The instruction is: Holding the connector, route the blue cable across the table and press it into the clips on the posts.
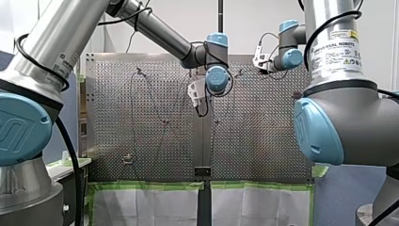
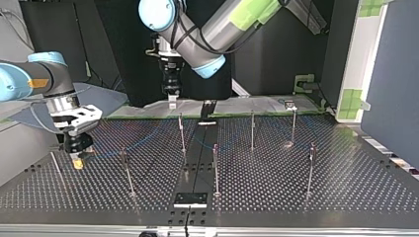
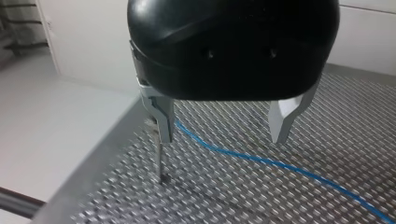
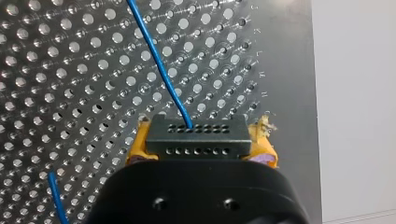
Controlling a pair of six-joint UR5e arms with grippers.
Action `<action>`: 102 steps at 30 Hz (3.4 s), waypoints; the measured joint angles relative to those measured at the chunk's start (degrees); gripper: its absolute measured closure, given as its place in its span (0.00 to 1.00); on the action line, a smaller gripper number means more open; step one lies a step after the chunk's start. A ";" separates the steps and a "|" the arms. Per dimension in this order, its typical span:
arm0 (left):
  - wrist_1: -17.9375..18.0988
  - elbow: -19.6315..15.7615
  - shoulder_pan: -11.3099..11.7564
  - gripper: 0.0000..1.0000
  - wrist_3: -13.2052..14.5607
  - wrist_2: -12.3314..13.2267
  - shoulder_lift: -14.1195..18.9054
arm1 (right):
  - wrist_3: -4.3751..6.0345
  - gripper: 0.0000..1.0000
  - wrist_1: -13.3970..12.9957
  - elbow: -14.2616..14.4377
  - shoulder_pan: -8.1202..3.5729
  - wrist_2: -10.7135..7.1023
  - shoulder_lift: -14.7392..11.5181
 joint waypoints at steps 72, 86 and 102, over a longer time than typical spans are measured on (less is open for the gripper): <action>35.30 -35.31 13.82 0.00 -1.18 3.73 -1.04 | -0.34 0.99 -0.20 0.01 -1.08 0.01 0.29; 41.98 -41.96 14.17 0.00 1.19 3.80 -1.06 | -0.46 0.99 -0.05 0.02 -1.17 0.09 0.34; 44.63 -44.62 14.26 0.00 1.17 3.85 -1.06 | -0.55 0.99 -0.06 0.01 -1.29 0.13 0.29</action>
